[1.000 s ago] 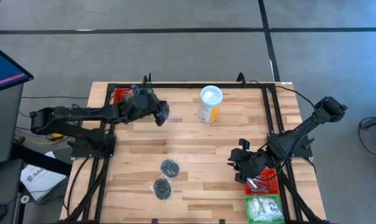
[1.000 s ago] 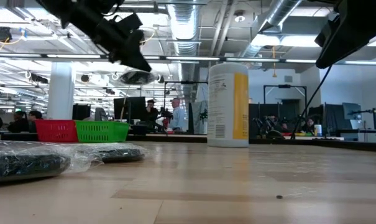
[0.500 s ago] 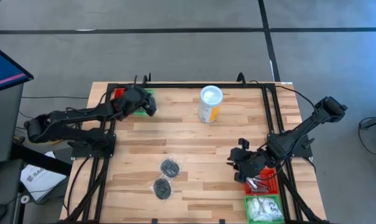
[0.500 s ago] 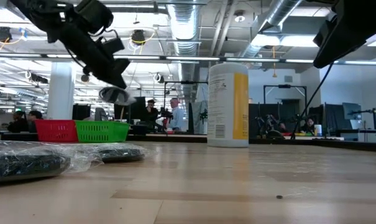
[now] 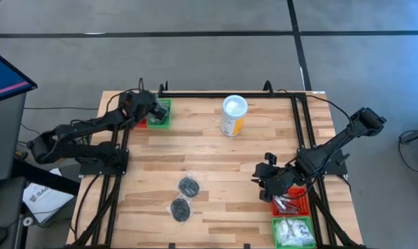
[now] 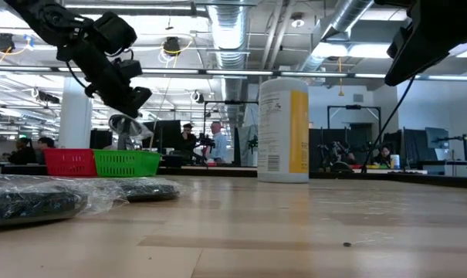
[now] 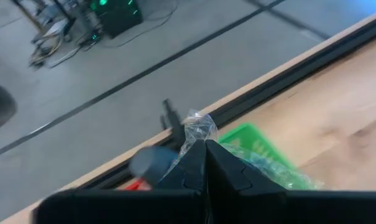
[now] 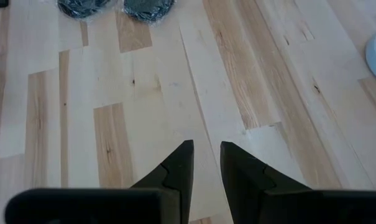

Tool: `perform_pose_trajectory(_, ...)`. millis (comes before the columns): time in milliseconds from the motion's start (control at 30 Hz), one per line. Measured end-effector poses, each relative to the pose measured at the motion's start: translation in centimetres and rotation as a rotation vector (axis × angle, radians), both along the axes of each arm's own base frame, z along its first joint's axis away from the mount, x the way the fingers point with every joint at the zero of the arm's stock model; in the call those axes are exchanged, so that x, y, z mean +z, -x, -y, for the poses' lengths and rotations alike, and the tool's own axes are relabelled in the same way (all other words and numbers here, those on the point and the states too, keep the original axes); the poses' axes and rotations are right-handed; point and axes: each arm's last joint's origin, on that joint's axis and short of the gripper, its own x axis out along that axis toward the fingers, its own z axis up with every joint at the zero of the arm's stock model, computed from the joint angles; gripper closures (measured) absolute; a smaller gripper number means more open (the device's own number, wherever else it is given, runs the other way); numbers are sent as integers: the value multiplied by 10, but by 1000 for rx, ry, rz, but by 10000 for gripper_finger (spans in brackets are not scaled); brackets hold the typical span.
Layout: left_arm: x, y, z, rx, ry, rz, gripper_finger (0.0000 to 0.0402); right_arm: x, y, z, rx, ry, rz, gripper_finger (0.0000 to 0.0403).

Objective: Pick & Place Travel size toiletries
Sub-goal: Put the black hairbrush into the top red bin

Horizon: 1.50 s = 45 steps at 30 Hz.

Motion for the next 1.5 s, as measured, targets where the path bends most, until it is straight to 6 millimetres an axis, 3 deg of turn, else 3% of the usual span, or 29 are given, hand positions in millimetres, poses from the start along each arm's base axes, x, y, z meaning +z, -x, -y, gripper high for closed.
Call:
perform_pose_trajectory(500, -8, 28, -17, 145, 66, -126, 401, 0, 0, 0, 0, 0, 0, 331)
perform_pose_trajectory(1500, -18, 33, -8, 24, 149, -385, 401, 0, 0, 0, -2, -2, 1, 331)
